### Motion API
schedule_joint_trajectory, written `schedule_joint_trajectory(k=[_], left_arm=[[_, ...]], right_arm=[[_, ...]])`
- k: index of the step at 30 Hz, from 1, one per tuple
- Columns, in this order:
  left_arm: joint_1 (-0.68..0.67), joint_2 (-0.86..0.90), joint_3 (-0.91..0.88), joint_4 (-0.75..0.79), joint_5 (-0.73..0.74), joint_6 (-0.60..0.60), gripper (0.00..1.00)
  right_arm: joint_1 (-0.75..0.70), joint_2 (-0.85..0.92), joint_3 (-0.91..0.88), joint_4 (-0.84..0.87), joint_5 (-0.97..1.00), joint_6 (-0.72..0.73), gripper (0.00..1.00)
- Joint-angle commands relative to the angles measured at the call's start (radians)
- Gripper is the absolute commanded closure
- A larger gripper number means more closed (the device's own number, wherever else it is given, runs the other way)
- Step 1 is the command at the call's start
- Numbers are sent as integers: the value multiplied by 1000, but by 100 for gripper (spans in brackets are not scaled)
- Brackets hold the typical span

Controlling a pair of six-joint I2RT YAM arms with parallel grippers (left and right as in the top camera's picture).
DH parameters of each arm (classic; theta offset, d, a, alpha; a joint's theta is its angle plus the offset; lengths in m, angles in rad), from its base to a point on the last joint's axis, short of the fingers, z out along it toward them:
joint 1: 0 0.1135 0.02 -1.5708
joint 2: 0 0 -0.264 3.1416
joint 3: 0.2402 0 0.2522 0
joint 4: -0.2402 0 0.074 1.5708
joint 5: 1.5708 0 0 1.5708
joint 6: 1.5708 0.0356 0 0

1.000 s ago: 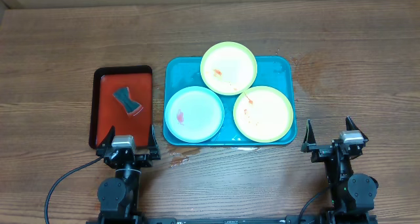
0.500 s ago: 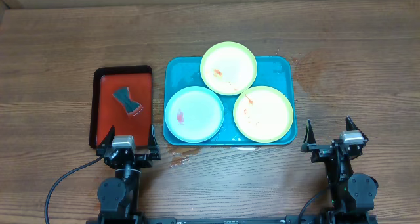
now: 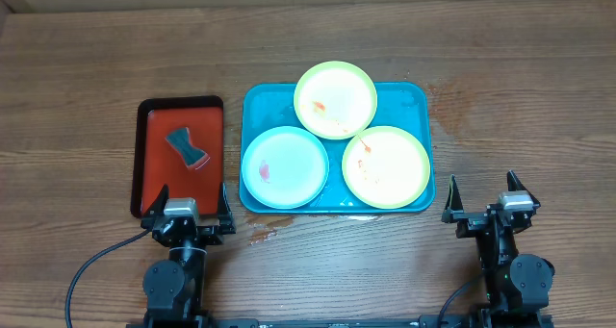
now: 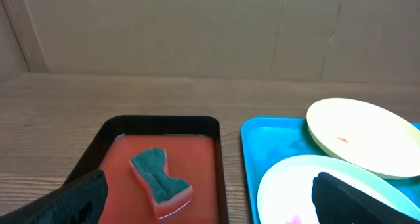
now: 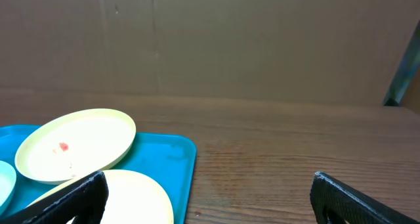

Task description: Clean dirty plates on tray and stack at the side

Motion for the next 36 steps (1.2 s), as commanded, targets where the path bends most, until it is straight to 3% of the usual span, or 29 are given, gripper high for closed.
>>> schedule_joint_trajectory(k=[1, 23, 26, 29, 32, 36], left_arm=[[6, -11, -5, 3, 8, 19, 0], [6, -11, -5, 59, -8, 31, 1], [6, -11, -5, 211, 137, -11, 0], [6, -11, -4, 463, 275, -5, 1], [6, -9, 10, 686, 214, -4, 0], [6, 42, 126, 668, 131, 3, 0]], right_arm=[[5, -8, -10, 6, 10, 0, 0], [5, -8, -10, 6, 10, 0, 0], [5, -8, -10, 6, 10, 0, 0], [5, -8, -10, 6, 10, 0, 0], [5, -8, -10, 6, 10, 0, 0], [5, -8, -10, 6, 10, 0, 0]])
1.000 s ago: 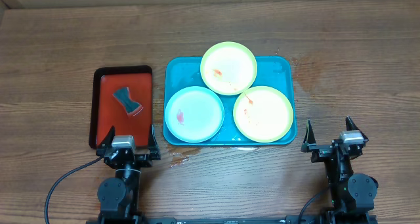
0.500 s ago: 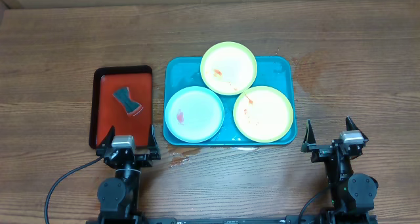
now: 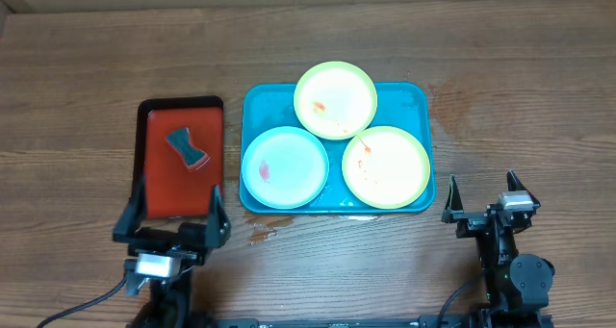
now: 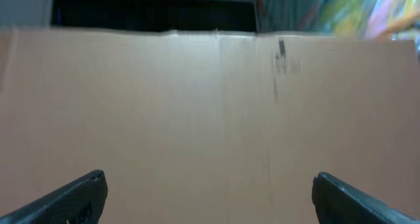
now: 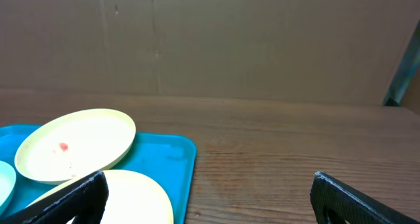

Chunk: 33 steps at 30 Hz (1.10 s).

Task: Clean dirty plates on tray and stack at the side
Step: 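Move left gripper to the sponge on the red tray and grasp it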

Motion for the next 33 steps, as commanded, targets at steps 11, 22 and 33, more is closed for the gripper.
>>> schedule_joint_trajectory(k=[11, 22, 33], left_arm=[[6, 765, 881, -861, 72, 210, 0], [7, 1243, 1222, -1281, -361, -48, 1], [149, 1438, 1222, -1344, -241, -402, 1]], right_arm=[[5, -9, -10, 5, 10, 0, 0], [5, -9, -10, 5, 10, 0, 0], [5, -9, -10, 5, 10, 0, 0]])
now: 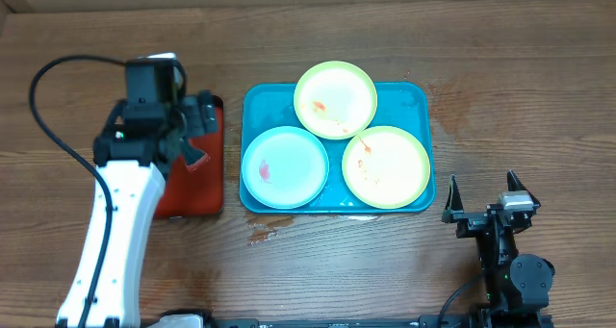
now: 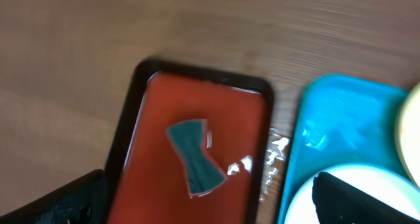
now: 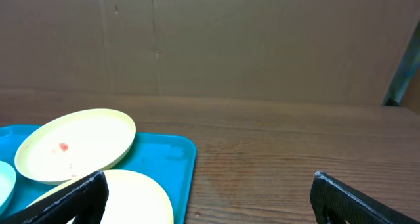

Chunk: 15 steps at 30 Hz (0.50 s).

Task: Clean dirty plates on tray and stack at the side
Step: 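Move left gripper to the sponge on the red tray and grasp it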

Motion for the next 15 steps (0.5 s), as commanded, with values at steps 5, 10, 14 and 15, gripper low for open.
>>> schedule_joint_trajectory(k=[5, 10, 14, 15], left_arm=[[200, 98, 26, 75, 421, -228, 0], [221, 159, 26, 91, 312, -208, 7], [203, 227, 26, 90, 240, -262, 14], [192, 250, 26, 89, 218, -278, 13]], right_arm=[[5, -8, -10, 6, 10, 0, 0], [5, -8, -10, 6, 10, 0, 0], [5, -8, -10, 6, 10, 0, 0], [5, -8, -10, 6, 10, 0, 0]])
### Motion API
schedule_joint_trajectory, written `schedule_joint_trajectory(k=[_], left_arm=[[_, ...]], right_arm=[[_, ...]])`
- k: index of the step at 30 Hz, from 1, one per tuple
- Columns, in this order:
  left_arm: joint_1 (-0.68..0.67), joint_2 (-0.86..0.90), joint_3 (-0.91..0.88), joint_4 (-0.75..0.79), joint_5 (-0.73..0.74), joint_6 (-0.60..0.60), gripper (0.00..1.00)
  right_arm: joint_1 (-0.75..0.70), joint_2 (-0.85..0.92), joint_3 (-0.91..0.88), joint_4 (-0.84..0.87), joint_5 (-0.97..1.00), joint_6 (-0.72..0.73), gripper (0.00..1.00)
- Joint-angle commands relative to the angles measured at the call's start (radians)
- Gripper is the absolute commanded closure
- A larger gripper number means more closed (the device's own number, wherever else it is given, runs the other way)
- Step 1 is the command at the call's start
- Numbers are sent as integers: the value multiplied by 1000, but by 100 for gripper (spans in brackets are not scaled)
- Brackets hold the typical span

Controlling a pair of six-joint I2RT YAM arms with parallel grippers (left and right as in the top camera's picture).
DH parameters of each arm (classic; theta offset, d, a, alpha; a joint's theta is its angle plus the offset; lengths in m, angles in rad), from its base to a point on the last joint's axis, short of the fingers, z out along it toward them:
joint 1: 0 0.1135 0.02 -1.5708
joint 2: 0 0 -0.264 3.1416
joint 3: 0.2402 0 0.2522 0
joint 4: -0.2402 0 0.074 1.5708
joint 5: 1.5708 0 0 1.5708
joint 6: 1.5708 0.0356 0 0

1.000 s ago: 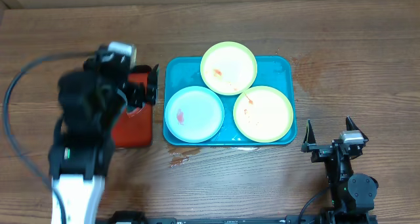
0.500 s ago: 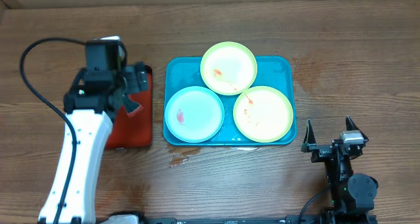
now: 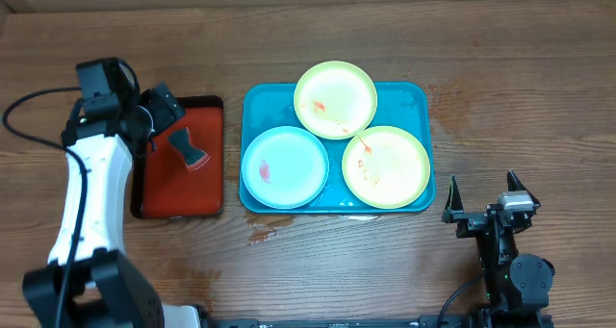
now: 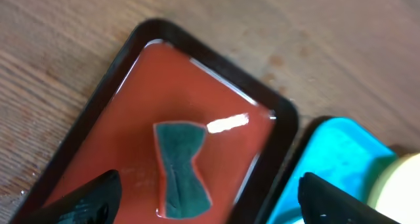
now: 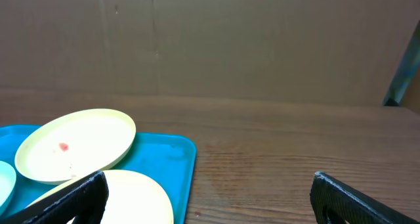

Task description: Clean dirty plates on tray and stack at the side

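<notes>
Three stained plates lie on the blue tray [image 3: 416, 97]: a yellow-green plate at the back [image 3: 335, 99], another at the right [image 3: 385, 166], and a pale blue plate at the left [image 3: 285, 167]. A teal sponge [image 3: 190, 150] lies in the wet red tray [image 3: 183, 198]; in the left wrist view the sponge [image 4: 178, 168] shows between the spread fingers. My left gripper [image 3: 166, 116] hangs open over the red tray's far left corner, holding nothing. My right gripper [image 3: 484, 201] rests open at the table's front right, right of the blue tray.
A cardboard wall stands along the table's far side. Damp marks show on the wood right of the blue tray and in front of it. The left arm's cable [image 3: 29, 102] loops over the table at the far left.
The left arm has shifted to the left, from over the red tray's far end to its far left corner. The sponge looks larger in the wrist view. The right arm has not moved.
Both grippers rested open at the table's front edge. Then the left one was raised, its camera facing the cardboard wall. It then hung open over the red tray's far end, and now over the far left corner. Plates, sponge and right arm stayed put.
</notes>
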Motion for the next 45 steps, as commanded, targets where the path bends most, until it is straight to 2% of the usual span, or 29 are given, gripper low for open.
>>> schedule_joint_trajectory(k=[1, 4, 7, 17, 21, 26, 29, 31, 32, 34, 35, 37, 38, 39, 40, 41, 42, 45], left_arm=[[-31, 77, 25, 0, -86, -72, 13], [-44, 135, 25, -10, -197, -149, 12], [-50, 189, 25, -4, -213, -199, 11], [-50, 315, 25, 49, -192, -197, 15], [-50, 348, 25, 96, -181, -196, 23], [-50, 368, 25, 131, -134, -189, 23], [-51, 368, 25, 139, -135, -175, 27], [-50, 368, 25, 138, -136, -139, 42], [-50, 368, 25, 135, -135, -113, 55], [-50, 368, 25, 127, -136, -79, 88], [-50, 368, 25, 119, -140, -77, 96], [-50, 368, 27, 97, -142, -77, 96], [-50, 368, 29, 86, -142, -77, 92], [-48, 368, 32, 68, -140, -77, 75], [-48, 368, 36, 47, -138, -77, 46], [-48, 368, 43, 17, -132, -77, 21], [-48, 368, 51, -22, -114, -77, 3], [-48, 368, 62, -109, -50, -77, 0]], right_arm=[[5, -8, -10, 6, 10, 0, 0], [5, -8, -10, 6, 10, 0, 0], [5, -8, -10, 6, 10, 0, 0], [5, -8, -10, 6, 10, 0, 0], [5, -8, -10, 6, 10, 0, 0], [5, -8, -10, 6, 10, 0, 0], [5, -8, -10, 6, 10, 0, 0], [5, -8, -10, 6, 10, 0, 0], [5, -8, -10, 6, 10, 0, 0], [5, -8, -10, 6, 10, 0, 0], [5, -8, -10, 6, 10, 0, 0], [5, -8, -10, 6, 10, 0, 0], [5, -8, -10, 6, 10, 0, 0], [5, -8, -10, 6, 10, 0, 0], [5, -8, -10, 6, 10, 0, 0], [5, -8, -10, 6, 10, 0, 0], [5, -8, -10, 6, 10, 0, 0], [5, -8, -10, 6, 10, 0, 0]])
